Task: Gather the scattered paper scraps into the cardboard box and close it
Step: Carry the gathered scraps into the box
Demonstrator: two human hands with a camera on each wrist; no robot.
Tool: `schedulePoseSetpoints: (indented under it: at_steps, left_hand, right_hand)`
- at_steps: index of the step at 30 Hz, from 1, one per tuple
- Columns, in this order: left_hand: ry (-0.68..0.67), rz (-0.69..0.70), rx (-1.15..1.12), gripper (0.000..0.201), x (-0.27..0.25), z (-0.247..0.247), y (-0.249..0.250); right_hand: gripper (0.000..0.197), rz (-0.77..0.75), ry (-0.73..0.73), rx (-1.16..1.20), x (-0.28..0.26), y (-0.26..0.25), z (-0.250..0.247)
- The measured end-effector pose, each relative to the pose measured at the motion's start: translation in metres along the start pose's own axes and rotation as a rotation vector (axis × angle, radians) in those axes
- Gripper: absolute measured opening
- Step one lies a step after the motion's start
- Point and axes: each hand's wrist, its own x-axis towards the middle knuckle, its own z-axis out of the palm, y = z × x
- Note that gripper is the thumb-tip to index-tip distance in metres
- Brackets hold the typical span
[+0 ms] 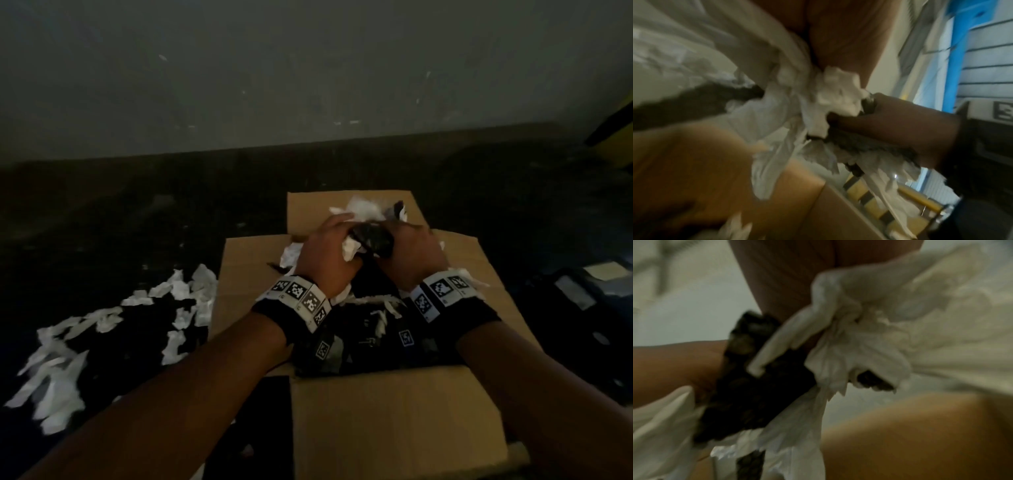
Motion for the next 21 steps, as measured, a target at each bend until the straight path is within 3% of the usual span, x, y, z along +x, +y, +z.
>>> schedulePoseSetpoints:
  at_steps: [2, 3, 6, 8, 10, 14, 16, 19, 21]
  left_hand:
    - [-0.083, -0.087, 0.033, 0.060, 0.006, 0.024, -0.003]
    - [-0.152, -0.115, 0.066, 0.066, 0.008, 0.034, -0.008]
    - [-0.490, -0.222, 0.203, 0.112, 0.014, 0.053, -0.027]
    - [-0.613, -0.285, 0.350, 0.132, 0.025, 0.056, -0.034]
    - [-0.638, -0.304, 0.439, 0.135, 0.037, 0.059, -0.034]
    - [-0.719, -0.276, 0.500, 0.139, 0.056, 0.063, -0.034]
    - [-0.788, -0.275, 0.606, 0.148, 0.057, 0.069, -0.037]
    - [-0.833, -0.316, 0.713, 0.167, 0.045, 0.086, -0.048]
    - [-0.883, -0.374, 0.753, 0.167, 0.036, 0.103, -0.074]
  right_hand:
    - [0.040, 0.024, -0.123, 0.000, 0.008, 0.030, 0.021]
    - [0.051, 0.021, -0.219, -0.003, 0.013, 0.043, 0.033]
    - [0.110, -0.010, -0.549, -0.031, 0.027, 0.078, 0.056]
    - [0.128, -0.025, -0.647, -0.058, 0.040, 0.091, 0.060]
    - [0.135, -0.090, -0.673, -0.070, 0.051, 0.097, 0.059]
    - [0.131, -0.120, -0.667, -0.017, 0.063, 0.101, 0.057]
    - [0.143, -0.144, -0.655, -0.075, 0.064, 0.105, 0.064]
    - [0.144, -0.111, -0.695, -0.232, 0.066, 0.120, 0.092]
    - [0.137, -0.088, -0.705, -0.283, 0.067, 0.131, 0.117]
